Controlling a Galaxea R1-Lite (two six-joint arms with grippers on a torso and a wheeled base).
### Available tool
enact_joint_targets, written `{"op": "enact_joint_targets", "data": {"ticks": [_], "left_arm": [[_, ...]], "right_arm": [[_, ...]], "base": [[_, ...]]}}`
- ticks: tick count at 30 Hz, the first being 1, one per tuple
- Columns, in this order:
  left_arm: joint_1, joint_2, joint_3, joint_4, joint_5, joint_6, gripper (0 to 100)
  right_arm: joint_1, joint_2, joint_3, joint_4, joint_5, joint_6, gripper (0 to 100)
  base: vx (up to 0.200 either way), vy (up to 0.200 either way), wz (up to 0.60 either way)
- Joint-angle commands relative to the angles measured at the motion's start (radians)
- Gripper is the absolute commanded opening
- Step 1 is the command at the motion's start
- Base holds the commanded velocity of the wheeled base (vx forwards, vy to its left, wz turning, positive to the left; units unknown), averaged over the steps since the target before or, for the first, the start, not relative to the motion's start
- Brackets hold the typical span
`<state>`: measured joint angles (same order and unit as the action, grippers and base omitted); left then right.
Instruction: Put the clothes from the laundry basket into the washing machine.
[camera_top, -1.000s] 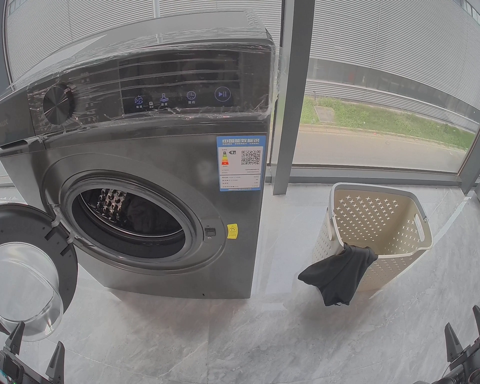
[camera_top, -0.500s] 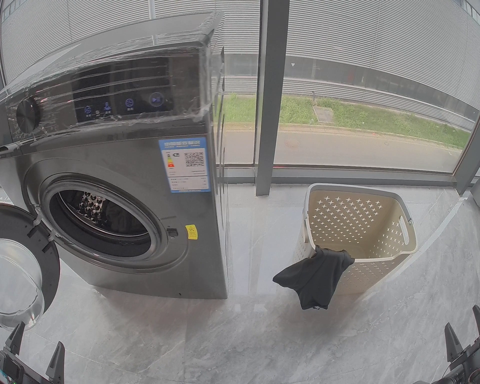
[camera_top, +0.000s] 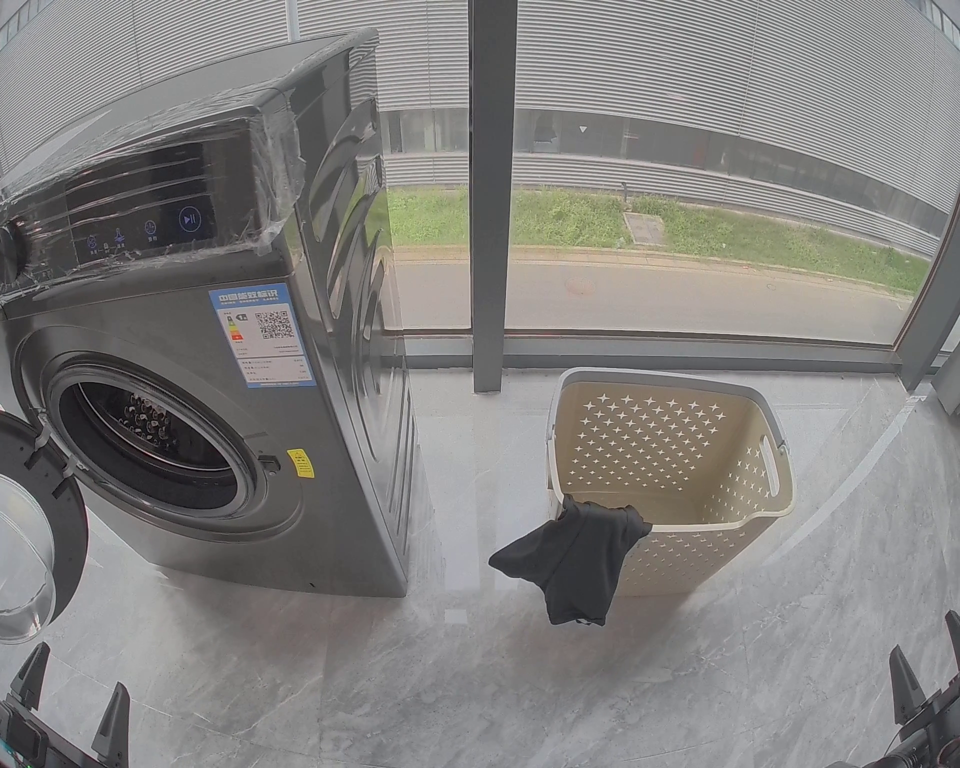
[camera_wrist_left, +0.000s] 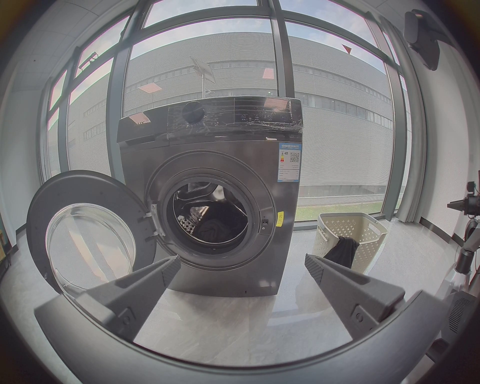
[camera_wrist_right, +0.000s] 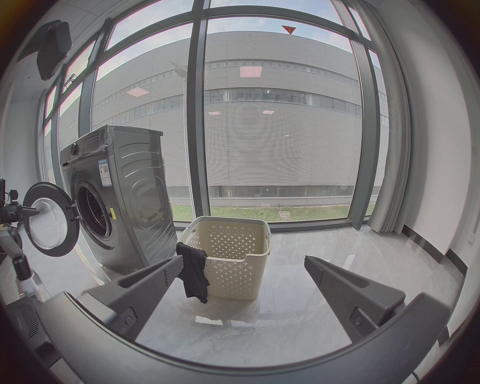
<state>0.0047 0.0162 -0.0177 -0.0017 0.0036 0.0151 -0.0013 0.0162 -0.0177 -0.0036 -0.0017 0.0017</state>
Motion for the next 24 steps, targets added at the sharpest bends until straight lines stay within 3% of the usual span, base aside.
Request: {"op": "enact_joint_targets", "data": {"ticks": [1, 10, 19, 24], "left_arm": [[0.0, -0.016, 0.016, 0.0, 0.001, 0.0, 100], [0.0, -0.016, 0.015, 0.0, 0.001, -0.001, 100], [0.0, -0.016, 0.015, 0.0, 0.001, -0.001, 100], [0.0, -0.016, 0.015, 0.0, 0.001, -0.003, 100]], "right_arm": [[0.0, -0.016, 0.018, -0.001, 0.0, 0.0, 100], [0.0, -0.016, 0.018, -0.001, 0.0, 0.0, 100], [-0.002, -0.016, 0.018, 0.001, -0.003, 0.006, 100], [-0.002, -0.016, 0.013, -0.016, -0.001, 0.006, 100]], "base": [[0.0, 0.0, 0.0], [0.0, 0.0, 0.0], [0.0, -0.2, 0.0], [0.0, 0.0, 0.0]]}}
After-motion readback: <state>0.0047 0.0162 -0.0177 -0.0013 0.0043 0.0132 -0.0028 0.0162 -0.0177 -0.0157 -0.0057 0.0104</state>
